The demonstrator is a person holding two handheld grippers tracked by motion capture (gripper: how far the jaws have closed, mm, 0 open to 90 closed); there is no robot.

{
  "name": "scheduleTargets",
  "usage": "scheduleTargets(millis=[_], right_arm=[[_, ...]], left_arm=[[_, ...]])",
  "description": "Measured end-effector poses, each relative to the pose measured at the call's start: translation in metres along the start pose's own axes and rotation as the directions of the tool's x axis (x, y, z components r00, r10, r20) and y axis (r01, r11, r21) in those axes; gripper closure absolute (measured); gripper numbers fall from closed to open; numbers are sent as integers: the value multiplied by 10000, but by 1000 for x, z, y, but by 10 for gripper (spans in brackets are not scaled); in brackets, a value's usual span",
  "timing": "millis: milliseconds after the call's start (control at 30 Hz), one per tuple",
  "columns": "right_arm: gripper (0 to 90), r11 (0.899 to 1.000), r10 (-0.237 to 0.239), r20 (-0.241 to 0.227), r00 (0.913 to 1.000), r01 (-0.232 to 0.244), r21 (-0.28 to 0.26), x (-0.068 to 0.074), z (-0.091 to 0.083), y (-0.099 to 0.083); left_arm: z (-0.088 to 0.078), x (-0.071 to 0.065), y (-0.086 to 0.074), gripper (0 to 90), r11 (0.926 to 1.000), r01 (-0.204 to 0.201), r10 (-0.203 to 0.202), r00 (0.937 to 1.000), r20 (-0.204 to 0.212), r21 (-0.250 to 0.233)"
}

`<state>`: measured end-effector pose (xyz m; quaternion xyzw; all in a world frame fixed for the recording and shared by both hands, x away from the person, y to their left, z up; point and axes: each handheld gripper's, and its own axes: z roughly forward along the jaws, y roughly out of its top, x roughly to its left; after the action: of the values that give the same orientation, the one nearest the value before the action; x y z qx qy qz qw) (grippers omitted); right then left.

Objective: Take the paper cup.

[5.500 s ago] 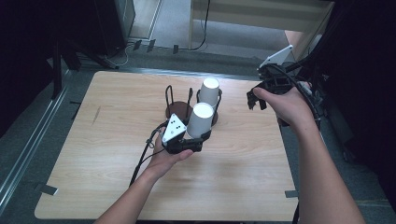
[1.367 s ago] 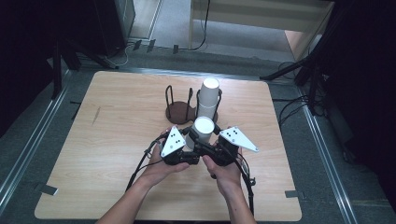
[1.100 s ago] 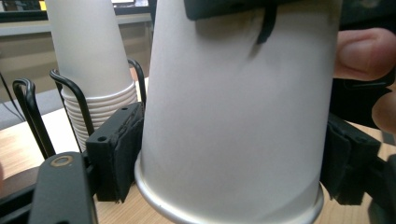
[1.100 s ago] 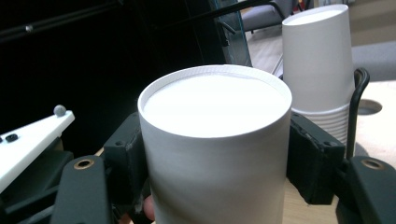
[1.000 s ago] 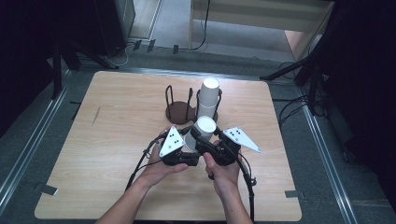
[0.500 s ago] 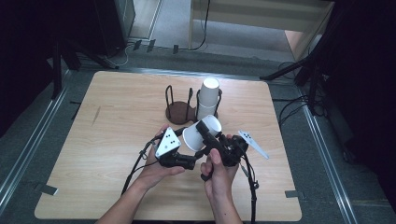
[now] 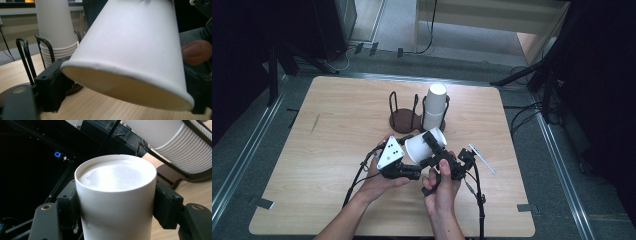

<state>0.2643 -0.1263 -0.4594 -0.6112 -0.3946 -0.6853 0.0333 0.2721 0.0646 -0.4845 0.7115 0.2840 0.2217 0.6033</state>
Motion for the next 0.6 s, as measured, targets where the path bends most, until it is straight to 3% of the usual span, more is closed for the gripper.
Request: scheduleTargets(millis=[267, 600], right_arm=[[311, 10000, 37, -63, 10000, -37, 4, -2, -1, 0], [260, 9987, -450, -270, 9986, 457, 223, -3, 0, 3]], left_arm=[[-1, 0, -1, 163, 9998, -189, 189, 9998, 75, 54], [-2, 0, -2, 213, 9997, -236, 236, 9997, 111, 6]])
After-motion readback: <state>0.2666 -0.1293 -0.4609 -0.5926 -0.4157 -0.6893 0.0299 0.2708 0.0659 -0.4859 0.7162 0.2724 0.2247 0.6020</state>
